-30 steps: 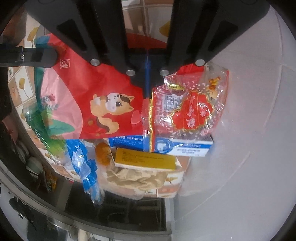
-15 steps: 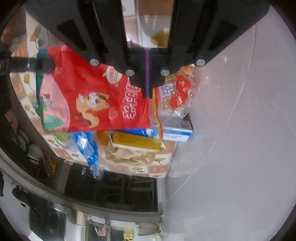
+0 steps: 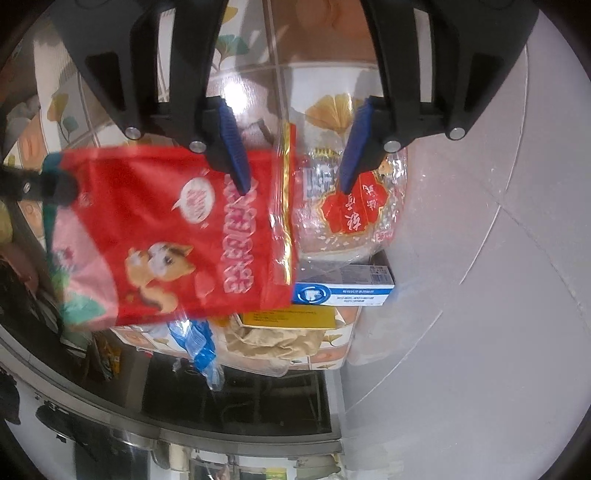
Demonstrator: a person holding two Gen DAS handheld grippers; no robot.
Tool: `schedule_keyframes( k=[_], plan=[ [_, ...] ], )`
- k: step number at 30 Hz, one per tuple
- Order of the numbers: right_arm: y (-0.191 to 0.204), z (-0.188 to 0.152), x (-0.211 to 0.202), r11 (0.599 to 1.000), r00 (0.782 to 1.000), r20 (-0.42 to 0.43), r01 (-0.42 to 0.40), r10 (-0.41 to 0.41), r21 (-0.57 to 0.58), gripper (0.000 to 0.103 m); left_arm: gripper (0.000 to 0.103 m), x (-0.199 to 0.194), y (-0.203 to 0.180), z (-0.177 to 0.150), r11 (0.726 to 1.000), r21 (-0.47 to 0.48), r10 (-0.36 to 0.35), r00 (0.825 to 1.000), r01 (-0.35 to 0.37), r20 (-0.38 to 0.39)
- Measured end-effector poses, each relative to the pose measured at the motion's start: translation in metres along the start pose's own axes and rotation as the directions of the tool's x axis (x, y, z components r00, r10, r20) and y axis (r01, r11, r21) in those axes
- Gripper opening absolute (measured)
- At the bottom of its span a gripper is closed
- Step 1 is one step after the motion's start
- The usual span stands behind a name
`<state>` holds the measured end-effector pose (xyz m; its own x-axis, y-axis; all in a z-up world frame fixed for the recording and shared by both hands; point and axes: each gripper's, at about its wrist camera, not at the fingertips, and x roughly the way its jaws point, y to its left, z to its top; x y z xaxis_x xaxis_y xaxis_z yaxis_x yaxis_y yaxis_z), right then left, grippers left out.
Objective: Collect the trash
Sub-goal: 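Lift both bags and carry them toward the blue wastebasket with both tools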
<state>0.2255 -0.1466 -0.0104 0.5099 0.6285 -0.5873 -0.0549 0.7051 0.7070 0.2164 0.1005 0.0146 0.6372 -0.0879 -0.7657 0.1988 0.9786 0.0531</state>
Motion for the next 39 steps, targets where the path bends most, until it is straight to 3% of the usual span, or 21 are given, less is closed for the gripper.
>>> schedule_keyframes(
  k=[8, 13, 18, 22, 27, 32, 39],
  plan=[
    [0.002, -0.019, -0.036, 0.997, 0.998, 0.025, 0.065, -0.064, -0.030, 0.006, 0.052, 0.012, -0.004, -0.024, 0.999, 0.053, 0.013, 0.998, -0.010, -0.055],
    [-0.004, -0.023, -0.042, 0.997, 0.996, 0.034, 0.080, -0.079, -0.025, 0.006, 0.052, 0.026, -0.012, -0.030, 0.985, 0.137, 0.113, 0.993, -0.107, -0.036],
    [-0.003, -0.028, -0.039, 0.997, 0.997, 0.034, 0.074, -0.073, -0.023, 0.006, 0.051, 0.039, -0.023, -0.032, 0.949, 0.240, 0.214, 0.977, -0.205, -0.015],
    [-0.006, -0.026, -0.034, 0.997, 0.997, 0.033, 0.069, -0.068, -0.022, 0.006, 0.036, 0.045, -0.024, -0.034, 0.940, 0.260, 0.233, 0.972, -0.218, -0.027],
    [-0.007, -0.023, -0.032, 0.998, 0.998, 0.034, 0.061, -0.060, -0.027, 0.006, 0.008, 0.042, -0.023, -0.033, 0.940, 0.254, 0.238, 0.971, -0.227, -0.015],
    [-0.008, -0.022, -0.033, 0.999, 0.999, 0.035, 0.041, -0.040, -0.028, 0.006, 0.001, 0.026, -0.026, -0.035, 0.925, 0.251, 0.287, 0.957, -0.286, 0.035],
    [0.002, -0.019, -0.041, 0.998, 0.999, 0.051, -0.004, 0.007, -0.064, 0.005, 0.000, -0.011, -0.031, -0.034, 0.897, 0.238, 0.352, 0.928, -0.372, 0.124]
  ],
)
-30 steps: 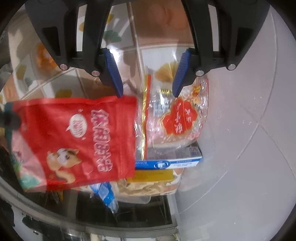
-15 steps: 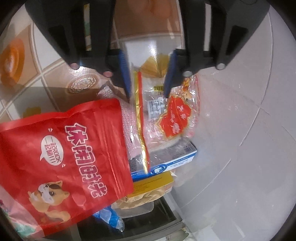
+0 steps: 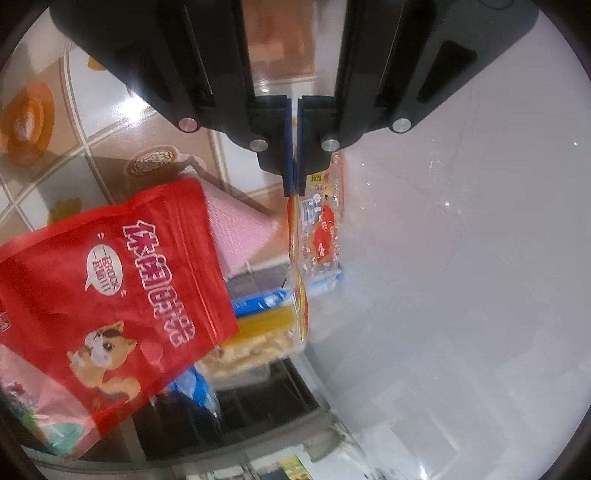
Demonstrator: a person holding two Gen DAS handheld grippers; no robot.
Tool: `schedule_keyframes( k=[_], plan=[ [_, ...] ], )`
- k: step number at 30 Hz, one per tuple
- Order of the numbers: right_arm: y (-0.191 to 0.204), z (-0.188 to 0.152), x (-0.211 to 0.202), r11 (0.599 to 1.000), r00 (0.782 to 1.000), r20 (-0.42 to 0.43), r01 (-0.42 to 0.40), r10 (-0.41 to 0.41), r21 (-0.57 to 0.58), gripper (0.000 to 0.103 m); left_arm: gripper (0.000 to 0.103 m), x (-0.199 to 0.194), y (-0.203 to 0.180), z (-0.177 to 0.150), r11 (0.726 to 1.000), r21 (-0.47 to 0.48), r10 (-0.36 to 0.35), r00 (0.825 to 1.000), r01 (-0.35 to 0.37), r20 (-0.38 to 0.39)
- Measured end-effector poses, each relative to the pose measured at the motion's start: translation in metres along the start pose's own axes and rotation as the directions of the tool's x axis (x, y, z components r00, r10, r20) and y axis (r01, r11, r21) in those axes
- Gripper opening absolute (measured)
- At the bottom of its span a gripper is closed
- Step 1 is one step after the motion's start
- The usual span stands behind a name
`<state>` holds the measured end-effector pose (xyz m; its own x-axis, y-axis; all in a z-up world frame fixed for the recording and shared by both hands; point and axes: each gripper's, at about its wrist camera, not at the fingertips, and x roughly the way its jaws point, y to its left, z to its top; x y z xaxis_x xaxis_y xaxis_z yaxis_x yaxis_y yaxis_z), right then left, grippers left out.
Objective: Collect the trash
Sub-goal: 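Lift both bags and carry them toward the blue wastebasket with both tools, then open both tools to drop the bags into the blue wastebasket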
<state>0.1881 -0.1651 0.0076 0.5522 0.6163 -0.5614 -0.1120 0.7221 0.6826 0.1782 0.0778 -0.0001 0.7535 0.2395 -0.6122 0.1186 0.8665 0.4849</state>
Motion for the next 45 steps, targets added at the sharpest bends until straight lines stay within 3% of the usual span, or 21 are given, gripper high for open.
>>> schedule_keyframes(
  k=[3, 8, 13, 16, 20, 21, 24, 27, 29, 30, 34, 36, 40, 45],
  plan=[
    [0.006, 0.002, -0.009, 0.999, 1.000, 0.022, -0.021, 0.022, -0.024, 0.004, 0.000, -0.021, 0.006, 0.008, 0.999, -0.011, 0.039, 0.998, -0.038, 0.043],
    [0.009, 0.005, -0.029, 0.997, 0.996, 0.061, -0.065, 0.068, -0.038, 0.004, 0.000, -0.058, 0.010, 0.025, 0.999, -0.040, 0.032, 0.992, -0.028, 0.122],
    [0.001, 0.005, -0.063, 0.996, 0.988, 0.125, -0.090, 0.092, -0.020, 0.004, 0.000, -0.092, 0.002, 0.053, 0.995, -0.052, -0.071, 0.973, 0.085, 0.220],
    [-0.010, 0.003, -0.091, 0.998, 0.981, 0.182, -0.069, 0.068, -0.002, 0.004, 0.000, -0.109, -0.015, 0.073, 0.983, -0.022, -0.170, 0.944, 0.184, 0.282],
    [-0.037, -0.004, -0.140, 0.998, 0.957, 0.290, -0.003, -0.013, 0.055, 0.004, 0.000, -0.129, -0.055, 0.106, 0.937, 0.069, -0.344, 0.875, 0.341, 0.340],
    [-0.049, -0.007, -0.158, 0.996, 0.943, 0.328, 0.025, -0.051, 0.085, 0.004, 0.000, -0.135, -0.072, 0.118, 0.914, 0.107, -0.403, 0.845, 0.391, 0.351],
    [-0.077, -0.019, -0.203, 0.981, 0.898, 0.410, 0.103, -0.163, 0.164, 0.004, 0.000, -0.142, -0.112, 0.141, 0.855, 0.190, -0.518, 0.778, 0.482, 0.356],
    [-0.109, -0.034, -0.250, 0.941, 0.823, 0.470, 0.215, -0.320, 0.262, 0.004, 0.000, -0.156, -0.173, 0.170, 0.741, 0.277, -0.671, 0.669, 0.612, 0.318],
    [-0.130, -0.044, -0.273, 0.904, 0.772, 0.485, 0.275, -0.411, 0.328, 0.004, 0.000, -0.161, -0.208, 0.185, 0.669, 0.317, -0.744, 0.609, 0.673, 0.275],
    [-0.143, -0.050, -0.285, 0.874, 0.738, 0.483, 0.316, -0.471, 0.371, 0.004, 0.000, -0.161, -0.223, 0.194, 0.639, 0.332, -0.769, 0.588, 0.694, 0.252],
    [-0.189, -0.068, -0.307, 0.769, 0.650, 0.435, 0.408, -0.623, 0.492, 0.004, 0.000, -0.160, -0.314, 0.219, 0.490, 0.389, -0.863, 0.496, 0.780, 0.092],
    [-0.218, -0.077, -0.314, 0.714, 0.622, 0.389, 0.439, -0.679, 0.545, 0.004, 0.000, -0.152, -0.362, 0.225, 0.414, 0.397, -0.891, 0.455, 0.819, -0.010],
    [-0.277, -0.086, -0.301, 0.626, 0.612, 0.280, 0.474, -0.740, 0.619, 0.004, 0.000, -0.123, -0.444, 0.225, 0.334, 0.335, -0.891, 0.411, 0.881, -0.193],
    [-0.342, -0.084, -0.280, 0.544, 0.602, 0.165, 0.526, -0.781, 0.654, 0.004, 0.000, -0.078, -0.526, 0.223, 0.305, 0.229, -0.857, 0.371, 0.924, -0.358]
  ],
)
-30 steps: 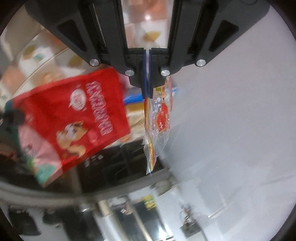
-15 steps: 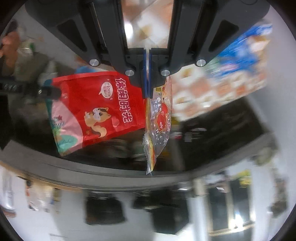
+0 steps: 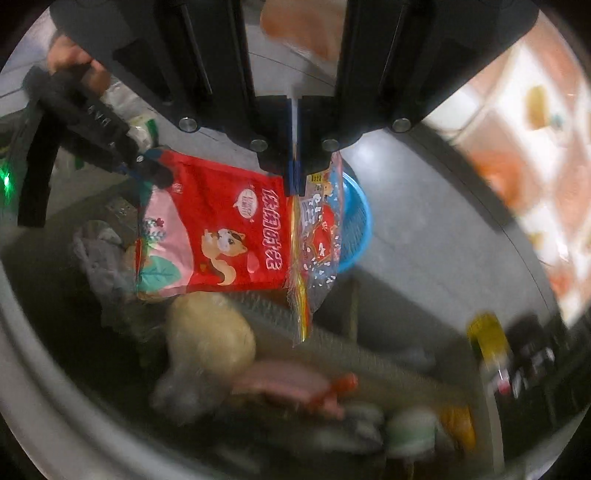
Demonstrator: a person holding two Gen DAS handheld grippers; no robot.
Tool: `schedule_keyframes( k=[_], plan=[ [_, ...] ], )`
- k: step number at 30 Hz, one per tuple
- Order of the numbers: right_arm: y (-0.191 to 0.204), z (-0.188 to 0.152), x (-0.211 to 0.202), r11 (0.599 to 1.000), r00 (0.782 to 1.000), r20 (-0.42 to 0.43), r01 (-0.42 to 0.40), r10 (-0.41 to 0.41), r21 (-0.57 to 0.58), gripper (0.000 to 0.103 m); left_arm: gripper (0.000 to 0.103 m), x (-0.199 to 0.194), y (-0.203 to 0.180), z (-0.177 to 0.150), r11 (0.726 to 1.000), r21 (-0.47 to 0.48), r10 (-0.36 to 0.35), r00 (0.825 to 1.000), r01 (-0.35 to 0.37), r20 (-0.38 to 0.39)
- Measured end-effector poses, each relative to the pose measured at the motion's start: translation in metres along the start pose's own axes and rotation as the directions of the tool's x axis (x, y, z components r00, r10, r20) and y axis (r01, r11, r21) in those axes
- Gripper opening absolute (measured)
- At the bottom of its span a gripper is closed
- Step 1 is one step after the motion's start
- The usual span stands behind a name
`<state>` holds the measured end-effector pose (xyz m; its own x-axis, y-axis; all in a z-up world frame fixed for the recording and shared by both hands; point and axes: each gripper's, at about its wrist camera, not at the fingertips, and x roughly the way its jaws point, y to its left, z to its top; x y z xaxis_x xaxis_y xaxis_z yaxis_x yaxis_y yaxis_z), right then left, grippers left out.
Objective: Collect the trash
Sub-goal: 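Open both tools to drop the bags into the blue wastebasket, then move both tools back over the table toward the remaining trash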
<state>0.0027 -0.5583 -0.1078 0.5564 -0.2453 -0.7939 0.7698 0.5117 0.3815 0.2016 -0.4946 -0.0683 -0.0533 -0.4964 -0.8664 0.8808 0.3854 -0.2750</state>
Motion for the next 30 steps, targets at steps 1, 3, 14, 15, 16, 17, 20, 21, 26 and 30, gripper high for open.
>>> schedule_keyframes(
  k=[1, 3, 14, 15, 16, 17, 20, 21, 26, 30],
  plan=[
    [-0.004, 0.004, 0.014, 1.000, 1.000, -0.014, 0.019, -0.019, 0.001, 0.004, 0.000, 0.018, 0.004, 0.006, 1.000, -0.025, -0.016, 1.000, 0.015, -0.027],
    [-0.013, 0.015, 0.035, 0.999, 0.998, -0.033, 0.045, -0.045, 0.006, 0.004, 0.000, 0.048, 0.012, 0.013, 0.998, -0.062, -0.036, 0.997, 0.032, -0.064],
    [-0.048, 0.036, 0.137, 0.984, 0.977, -0.126, 0.176, -0.172, 0.020, 0.037, 0.061, 0.106, 0.024, 0.052, 0.988, -0.136, 0.068, 0.997, -0.073, -0.042],
    [-0.052, 0.033, 0.138, 0.983, 0.975, -0.135, 0.180, -0.175, 0.029, 0.037, 0.063, 0.101, 0.024, 0.051, 0.989, -0.130, 0.068, 0.997, -0.072, -0.031],
    [-0.056, 0.030, 0.138, 0.982, 0.975, -0.138, 0.183, -0.177, 0.034, 0.037, 0.063, 0.096, 0.024, 0.050, 0.989, -0.123, 0.075, 0.997, -0.077, -0.021],
    [-0.058, 0.027, 0.136, 0.981, 0.973, -0.139, 0.189, -0.182, 0.037, 0.038, 0.063, 0.089, 0.023, 0.050, 0.990, -0.110, 0.090, 0.996, -0.091, -0.007],
    [-0.062, 0.022, 0.125, 0.980, 0.974, -0.131, 0.193, -0.186, 0.043, 0.038, 0.064, 0.069, 0.017, 0.050, 0.988, -0.080, 0.137, 0.990, -0.134, 0.035],
    [-0.063, 0.020, 0.117, 0.980, 0.975, -0.123, 0.192, -0.185, 0.046, 0.038, 0.065, 0.058, 0.015, 0.048, 0.986, -0.071, 0.153, 0.987, -0.149, 0.058],
    [-0.057, 0.019, 0.082, 0.983, 0.980, -0.087, 0.182, -0.180, 0.019, 0.039, 0.071, 0.006, 0.003, 0.038, 0.980, -0.042, 0.200, 0.969, -0.196, 0.147],
    [-0.033, 0.014, 0.041, 0.986, 0.986, -0.023, 0.163, -0.164, -0.039, 0.050, 0.071, -0.044, -0.007, 0.017, 0.970, -0.020, 0.243, 0.951, -0.244, 0.193]
  ],
)
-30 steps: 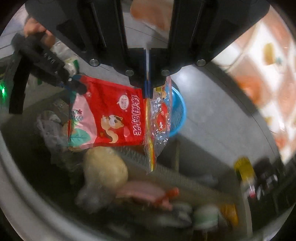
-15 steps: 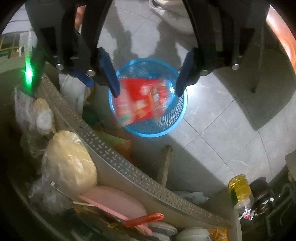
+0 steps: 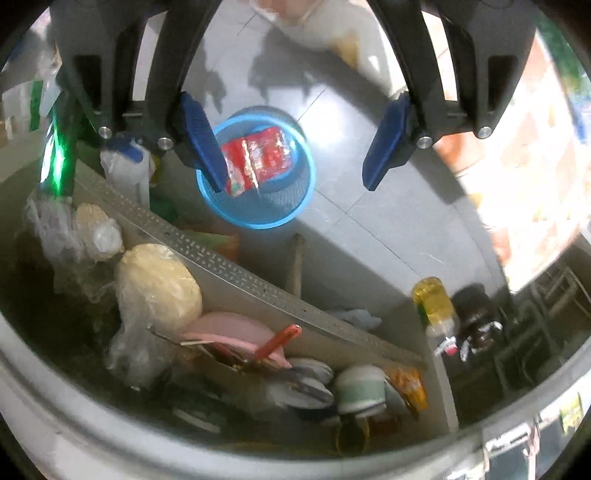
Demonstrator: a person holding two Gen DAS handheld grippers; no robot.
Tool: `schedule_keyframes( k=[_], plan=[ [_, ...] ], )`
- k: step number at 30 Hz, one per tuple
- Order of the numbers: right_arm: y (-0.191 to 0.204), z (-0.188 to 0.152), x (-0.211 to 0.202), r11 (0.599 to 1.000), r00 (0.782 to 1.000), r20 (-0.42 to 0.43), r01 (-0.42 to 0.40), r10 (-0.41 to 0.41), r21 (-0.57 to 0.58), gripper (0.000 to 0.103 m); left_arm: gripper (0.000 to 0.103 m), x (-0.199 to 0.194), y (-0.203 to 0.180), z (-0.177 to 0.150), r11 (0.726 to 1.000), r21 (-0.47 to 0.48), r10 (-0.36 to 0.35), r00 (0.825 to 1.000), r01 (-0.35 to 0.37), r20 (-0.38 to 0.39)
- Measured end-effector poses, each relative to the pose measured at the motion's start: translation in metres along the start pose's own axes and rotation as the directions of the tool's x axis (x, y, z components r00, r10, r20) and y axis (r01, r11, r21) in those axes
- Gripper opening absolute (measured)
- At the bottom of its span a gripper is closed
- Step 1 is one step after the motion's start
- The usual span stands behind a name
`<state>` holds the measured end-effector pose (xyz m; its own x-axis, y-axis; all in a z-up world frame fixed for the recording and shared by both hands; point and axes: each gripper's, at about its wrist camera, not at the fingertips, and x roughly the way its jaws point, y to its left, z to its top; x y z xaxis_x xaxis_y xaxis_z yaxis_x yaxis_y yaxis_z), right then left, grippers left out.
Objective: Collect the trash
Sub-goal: 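Move both tools back over the table toward the remaining trash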
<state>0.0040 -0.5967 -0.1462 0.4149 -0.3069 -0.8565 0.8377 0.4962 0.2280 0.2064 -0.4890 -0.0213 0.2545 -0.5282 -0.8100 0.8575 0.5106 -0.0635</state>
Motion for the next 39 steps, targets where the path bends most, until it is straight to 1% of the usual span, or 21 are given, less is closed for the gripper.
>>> schedule_keyframes(
  k=[1, 3, 4, 6, 8, 10, 12, 14, 17, 20, 22, 24, 26, 29, 30, 32, 34, 35, 36, 37, 39],
  plan=[
    [0.006, -0.002, -0.011, 1.000, 1.000, 0.016, -0.008, 0.009, -0.016, 0.052, 0.071, -0.013, 0.002, -0.004, 1.000, -0.003, -0.010, 1.000, 0.010, 0.003],
    [0.021, -0.007, -0.036, 0.998, 0.998, 0.048, -0.023, 0.026, -0.061, 0.062, 0.074, -0.039, 0.006, -0.015, 1.000, -0.009, -0.018, 1.000, 0.019, 0.012],
    [0.030, -0.009, -0.048, 0.996, 0.997, 0.059, -0.035, 0.040, -0.085, 0.064, 0.076, -0.049, 0.008, -0.020, 1.000, -0.009, -0.020, 1.000, 0.020, 0.018],
    [0.048, -0.014, -0.069, 0.989, 0.995, 0.069, -0.059, 0.069, -0.135, 0.073, 0.080, -0.071, 0.013, -0.033, 1.000, -0.008, -0.021, 0.999, 0.021, 0.032],
    [0.065, -0.017, -0.086, 0.980, 0.993, 0.076, -0.079, 0.094, -0.184, 0.078, 0.084, -0.090, 0.020, -0.048, 1.000, -0.014, -0.015, 0.999, 0.015, 0.039],
    [0.085, -0.021, -0.107, 0.966, 0.990, 0.091, -0.085, 0.110, -0.243, 0.084, 0.085, -0.112, 0.032, -0.065, 0.999, -0.034, -0.010, 0.999, 0.011, 0.053],
    [0.105, -0.024, -0.127, 0.952, 0.987, 0.110, -0.076, 0.114, -0.297, 0.092, 0.088, -0.134, 0.046, -0.085, 0.997, -0.071, -0.006, 0.998, 0.010, 0.056],
    [0.122, -0.029, -0.145, 0.937, 0.984, 0.133, -0.070, 0.122, -0.343, 0.097, 0.090, -0.153, 0.059, -0.105, 0.994, -0.111, -0.011, 0.998, 0.019, 0.065],
    [0.153, -0.041, -0.168, 0.903, 0.977, 0.148, -0.076, 0.152, -0.423, 0.097, 0.095, -0.190, 0.083, -0.144, 0.979, -0.200, 0.001, 0.993, 0.023, 0.117],
    [0.189, -0.055, -0.181, 0.862, 0.980, 0.108, -0.091, 0.166, -0.499, 0.097, 0.095, -0.220, 0.104, -0.184, 0.958, -0.288, 0.036, 0.987, 0.011, 0.157],
    [0.217, -0.070, -0.189, 0.811, 0.974, 0.070, -0.139, 0.216, -0.568, 0.097, 0.095, -0.237, 0.118, -0.211, 0.935, -0.355, 0.076, 0.984, -0.014, 0.161],
    [0.241, -0.081, -0.194, 0.767, 0.966, 0.036, -0.179, 0.255, -0.616, 0.097, 0.095, -0.249, 0.126, -0.232, 0.917, -0.397, 0.109, 0.981, -0.036, 0.162],
    [0.267, -0.095, -0.200, 0.724, 0.956, 0.005, -0.219, 0.293, -0.654, 0.097, 0.095, -0.267, 0.139, -0.258, 0.888, -0.450, 0.177, 0.971, -0.088, 0.159],
    [0.309, -0.115, -0.210, 0.650, 0.926, -0.057, -0.305, 0.374, -0.696, 0.097, 0.095, -0.295, 0.157, -0.285, 0.844, -0.514, 0.267, 0.951, -0.152, 0.157],
    [0.325, -0.122, -0.212, 0.621, 0.908, -0.090, -0.349, 0.408, -0.702, 0.097, 0.095, -0.309, 0.164, -0.296, 0.819, -0.549, 0.299, 0.940, -0.166, 0.161],
    [0.347, -0.133, -0.213, 0.580, 0.873, -0.159, -0.433, 0.462, -0.690, 0.097, 0.095, -0.332, 0.176, -0.314, 0.787, -0.592, 0.331, 0.930, -0.176, 0.163],
    [0.371, -0.146, -0.211, 0.530, 0.810, -0.258, -0.550, 0.526, -0.645, 0.097, 0.095, -0.351, 0.183, -0.329, 0.758, -0.622, 0.371, 0.914, -0.197, 0.163],
    [0.379, -0.152, -0.211, 0.513, 0.792, -0.285, -0.579, 0.540, -0.634, 0.097, 0.095, -0.359, 0.186, -0.338, 0.743, -0.637, 0.393, 0.904, -0.205, 0.168],
    [0.390, -0.158, -0.210, 0.487, 0.769, -0.317, -0.609, 0.555, -0.626, 0.097, 0.095, -0.363, 0.189, -0.344, 0.736, -0.644, 0.402, 0.900, -0.207, 0.170],
    [0.396, -0.162, -0.210, 0.471, 0.756, -0.326, -0.623, 0.568, -0.624, 0.097, 0.095, -0.368, 0.193, -0.354, 0.729, -0.652, 0.412, 0.895, -0.209, 0.174],
    [0.404, -0.164, -0.213, 0.456, 0.736, -0.312, -0.637, 0.601, -0.622, 0.097, 0.095, -0.365, 0.199, -0.366, 0.728, -0.652, 0.420, 0.890, -0.215, 0.176]
  ],
)
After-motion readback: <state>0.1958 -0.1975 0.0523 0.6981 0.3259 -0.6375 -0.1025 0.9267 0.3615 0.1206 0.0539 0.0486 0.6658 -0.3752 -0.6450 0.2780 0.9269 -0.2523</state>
